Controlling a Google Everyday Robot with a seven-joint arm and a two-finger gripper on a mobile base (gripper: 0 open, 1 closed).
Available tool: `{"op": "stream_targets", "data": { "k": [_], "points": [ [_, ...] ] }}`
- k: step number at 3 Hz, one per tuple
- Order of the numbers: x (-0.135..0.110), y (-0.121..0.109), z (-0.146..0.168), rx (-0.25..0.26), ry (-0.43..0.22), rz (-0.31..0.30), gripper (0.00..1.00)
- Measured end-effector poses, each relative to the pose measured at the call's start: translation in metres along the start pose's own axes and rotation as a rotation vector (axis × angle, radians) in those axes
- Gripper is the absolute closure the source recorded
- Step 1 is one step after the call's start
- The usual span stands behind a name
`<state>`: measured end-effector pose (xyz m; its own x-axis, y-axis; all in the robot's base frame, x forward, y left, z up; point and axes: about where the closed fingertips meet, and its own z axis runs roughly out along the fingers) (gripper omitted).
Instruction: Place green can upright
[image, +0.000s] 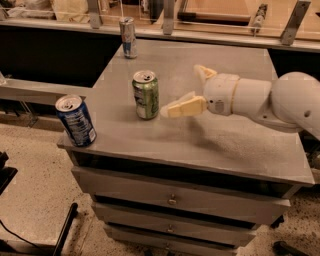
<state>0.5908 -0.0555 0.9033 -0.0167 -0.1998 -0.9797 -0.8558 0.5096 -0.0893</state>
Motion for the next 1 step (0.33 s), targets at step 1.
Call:
{"op": "stream_targets", "data": {
  "k": [1],
  "points": [
    [0.0000, -0.0017, -0.0044, 0.009, 0.001, -0.001, 0.00]
  ]
}}
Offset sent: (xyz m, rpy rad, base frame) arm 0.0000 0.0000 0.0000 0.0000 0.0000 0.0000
